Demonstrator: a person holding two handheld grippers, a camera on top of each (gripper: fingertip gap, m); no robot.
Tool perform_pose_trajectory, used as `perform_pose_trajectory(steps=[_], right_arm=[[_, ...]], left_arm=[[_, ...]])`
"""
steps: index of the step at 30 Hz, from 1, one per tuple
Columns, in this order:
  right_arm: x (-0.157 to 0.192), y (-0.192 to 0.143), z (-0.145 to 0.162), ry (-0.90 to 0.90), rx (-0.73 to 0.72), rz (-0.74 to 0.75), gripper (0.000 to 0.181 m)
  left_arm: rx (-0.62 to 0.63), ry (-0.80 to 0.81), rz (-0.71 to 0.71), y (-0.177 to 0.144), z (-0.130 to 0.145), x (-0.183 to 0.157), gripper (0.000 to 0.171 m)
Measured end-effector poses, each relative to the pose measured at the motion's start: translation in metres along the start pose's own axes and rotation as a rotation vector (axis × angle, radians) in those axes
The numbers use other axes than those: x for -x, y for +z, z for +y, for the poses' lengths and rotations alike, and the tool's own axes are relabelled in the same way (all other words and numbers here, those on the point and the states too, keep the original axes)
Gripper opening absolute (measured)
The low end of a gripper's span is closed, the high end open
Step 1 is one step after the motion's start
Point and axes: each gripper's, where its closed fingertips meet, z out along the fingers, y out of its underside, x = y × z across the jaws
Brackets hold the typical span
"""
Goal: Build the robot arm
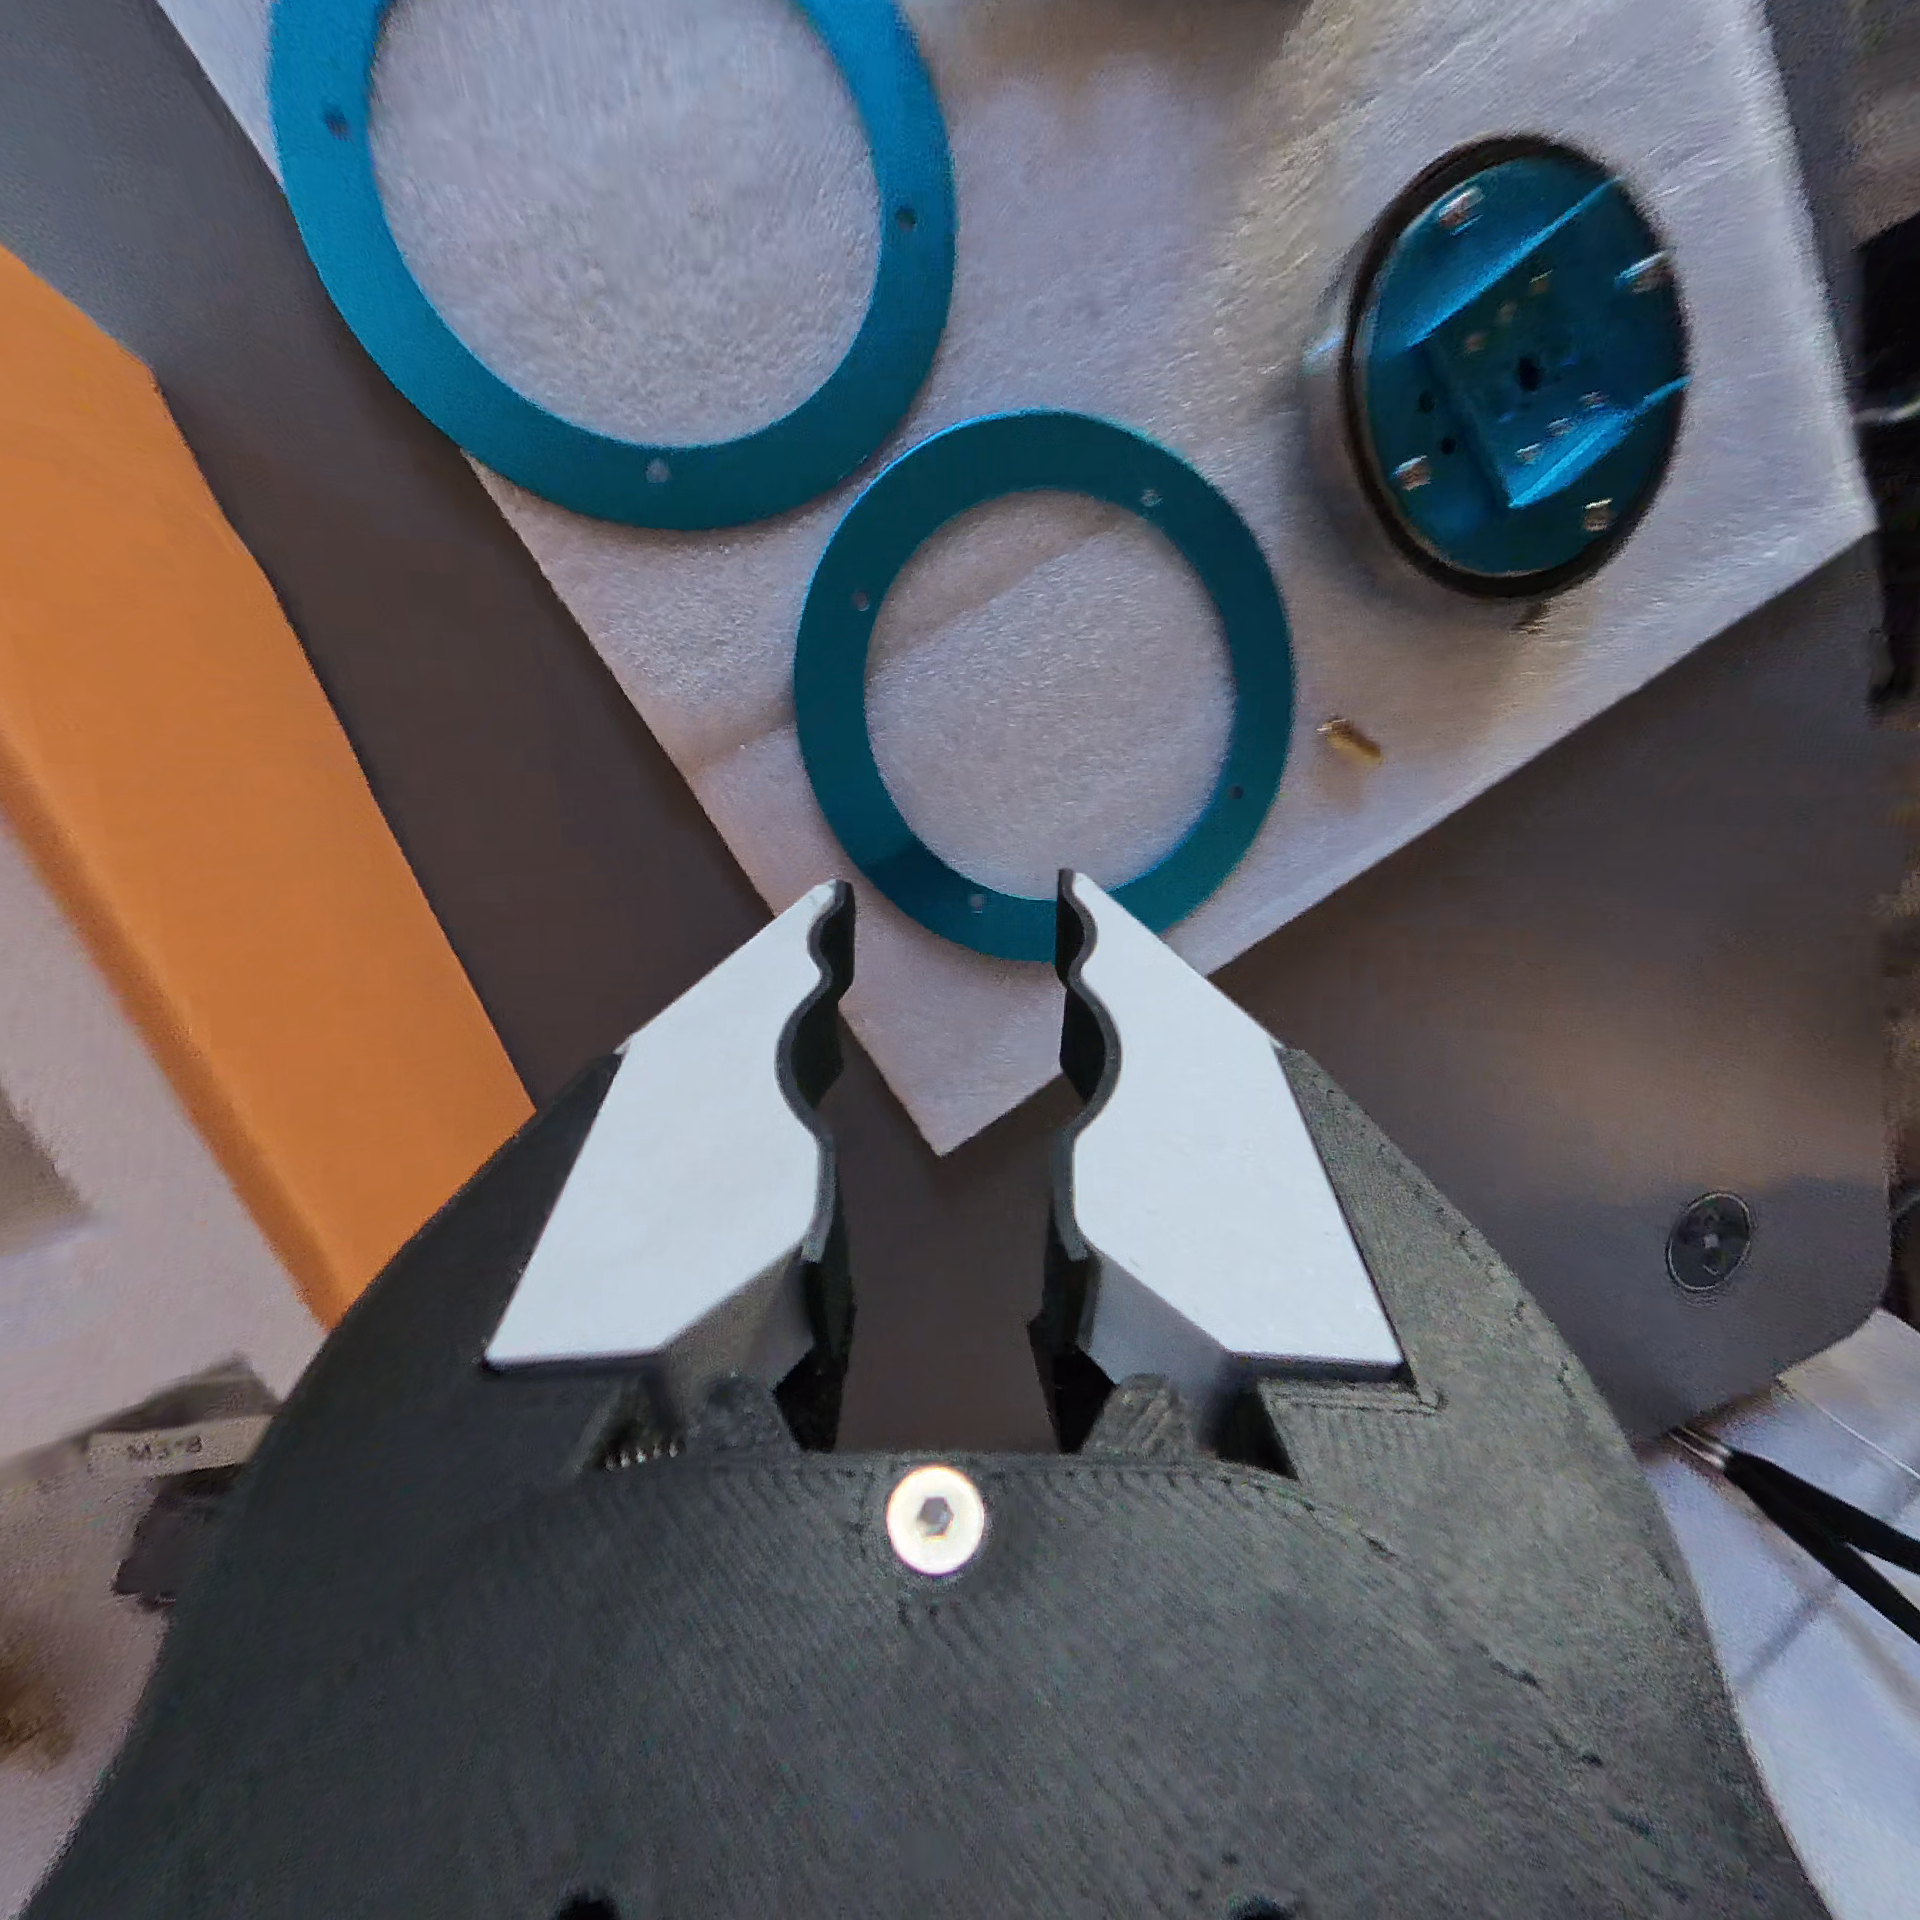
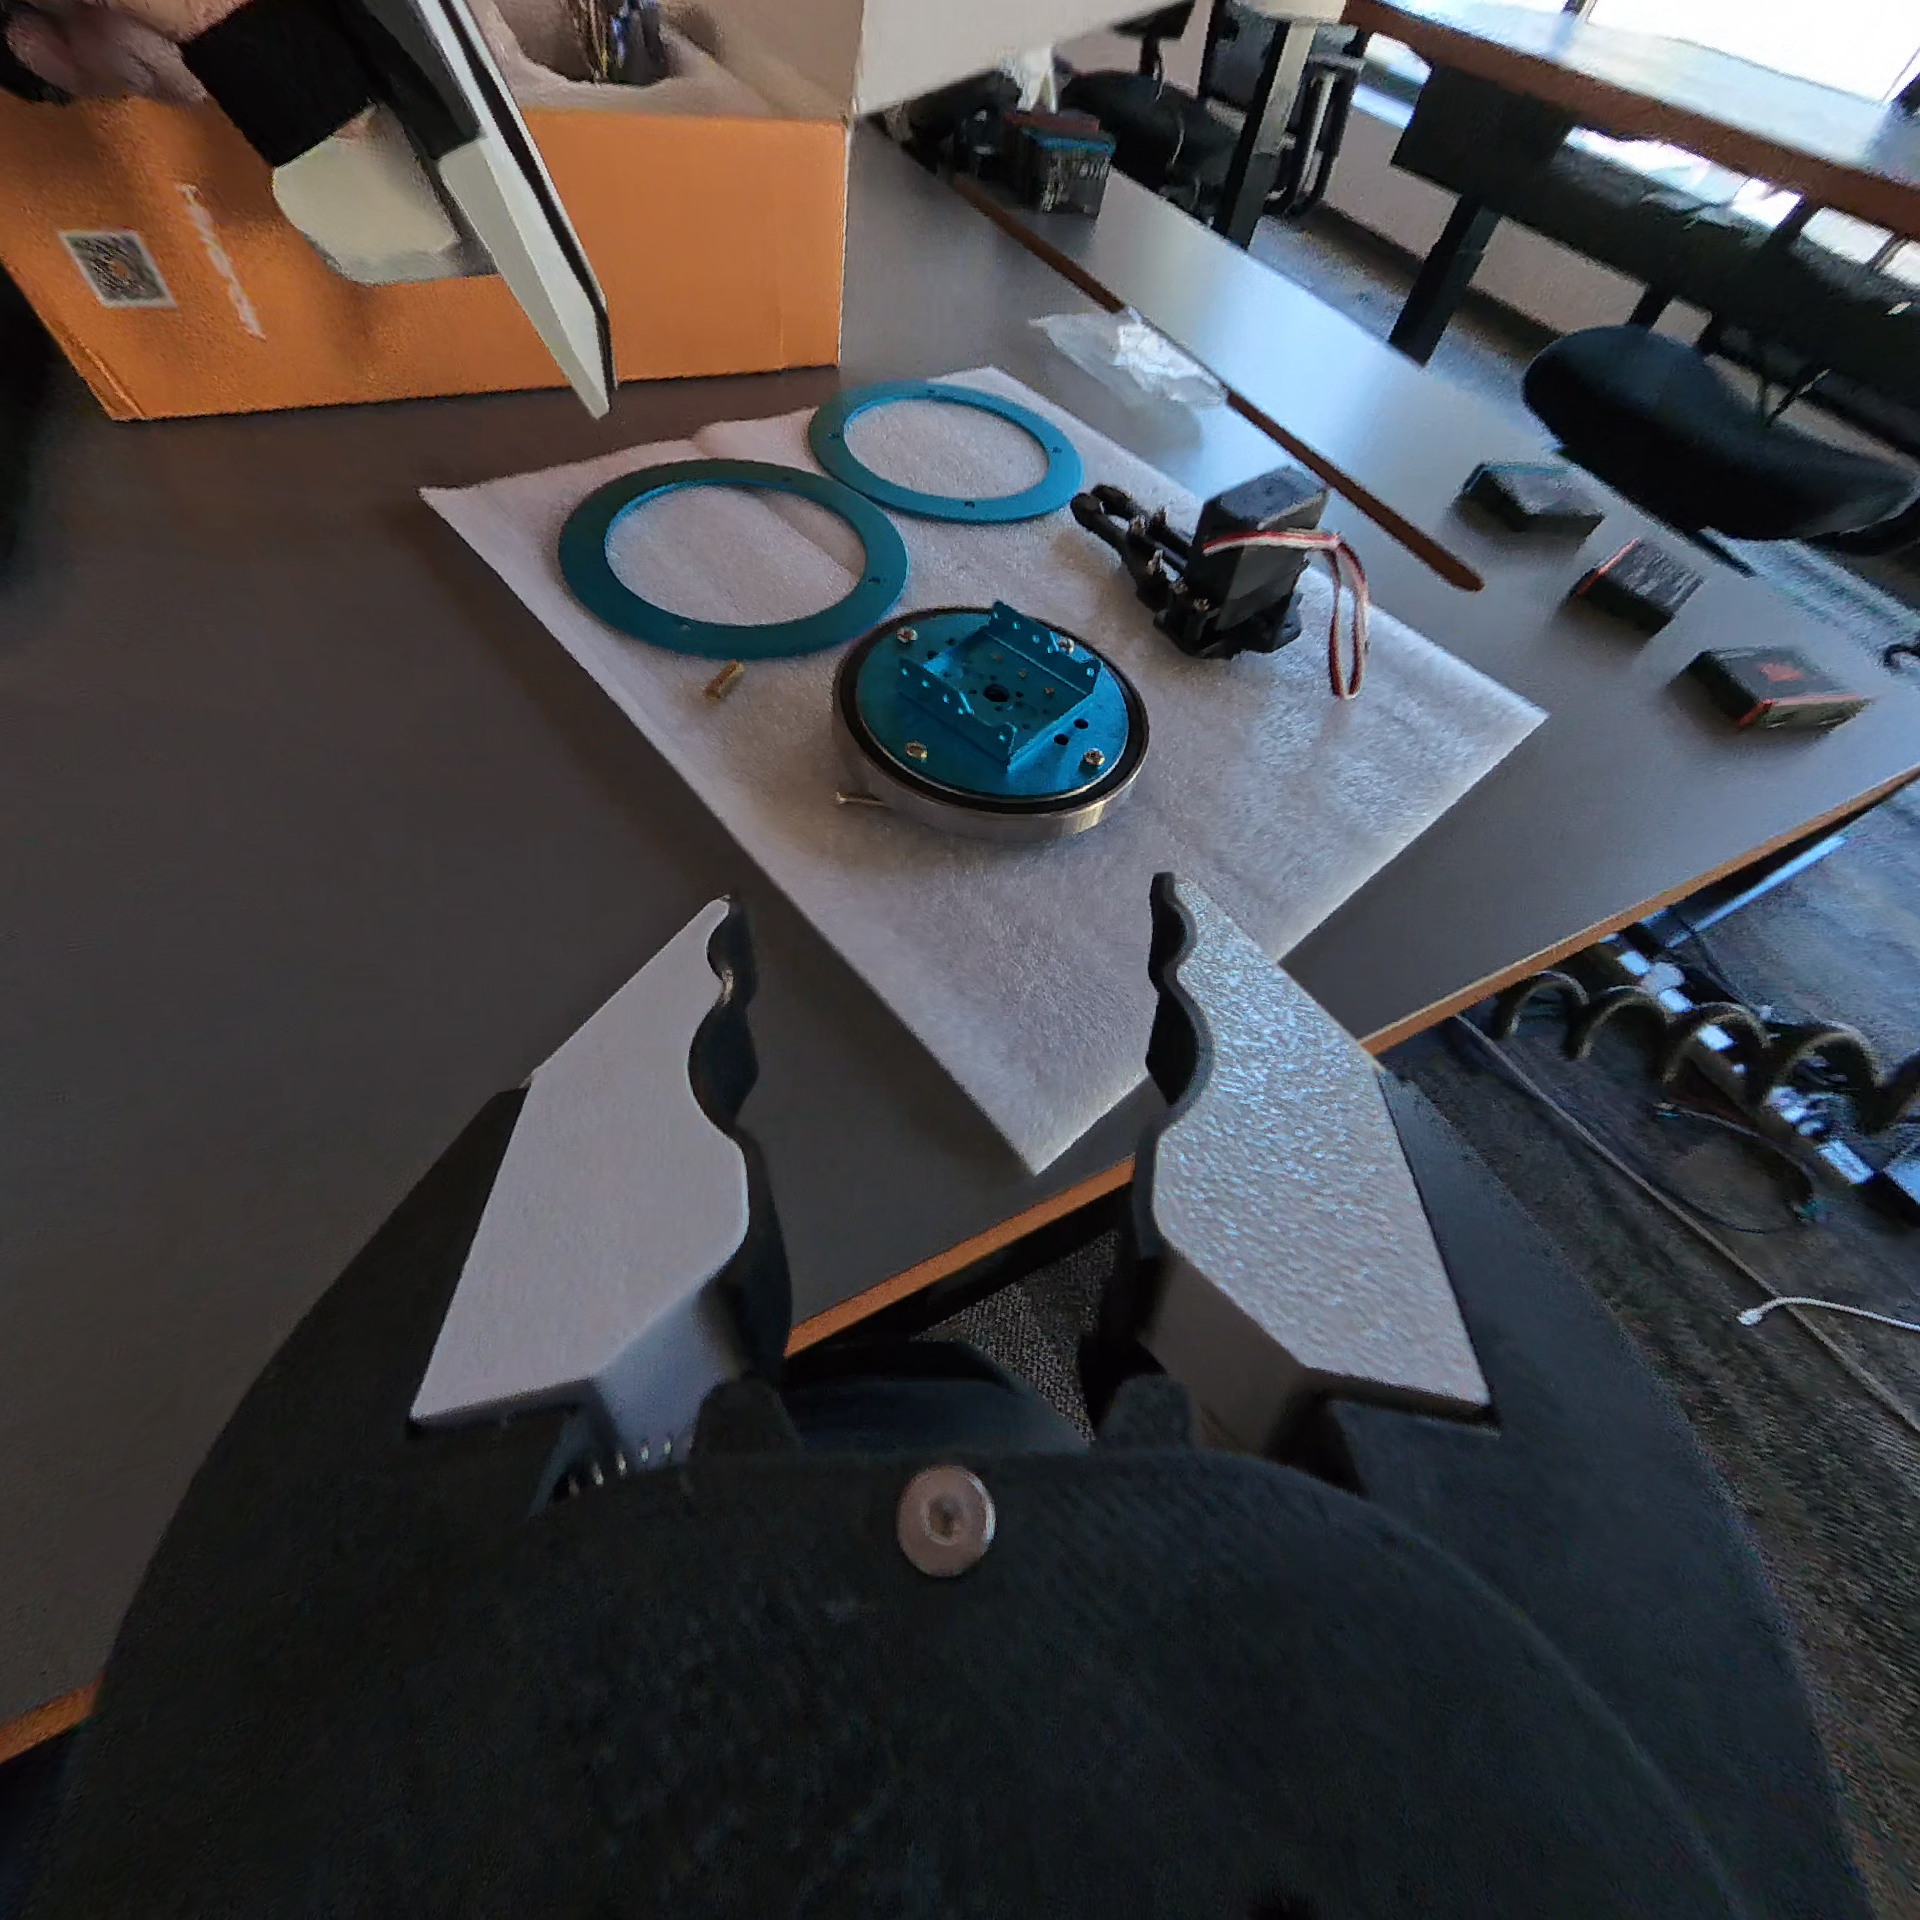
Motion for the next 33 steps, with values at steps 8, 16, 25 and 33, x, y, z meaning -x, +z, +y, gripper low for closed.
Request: perform_pose_trajectory(steps=[8, 16, 25, 33], right_arm=[[0.042, -0.077, -0.047, -0.147, -0.035, 0.107, 0.066], [0.021, -0.191, -0.148, -0.330, 0.133, 0.364, 0.052], [-0.261, -0.347, -0.276, -0.491, 0.669, 0.990, 0.074], [-0.355, -0.363, -0.255, -0.598, 0.948, 1.203, 0.043]], left_arm=[[-0.516, 0.185, 0.221, -0.080, -0.016, -0.094, 0.036], [-0.709, 0.466, 0.438, -0.137, -0.031, -0.203, 0.035], [-0.675, 0.609, 0.524, -0.155, -0.030, -0.250, 0.038], [-0.629, 0.456, 0.512, -0.162, -0.012, -0.201, 0.037]])
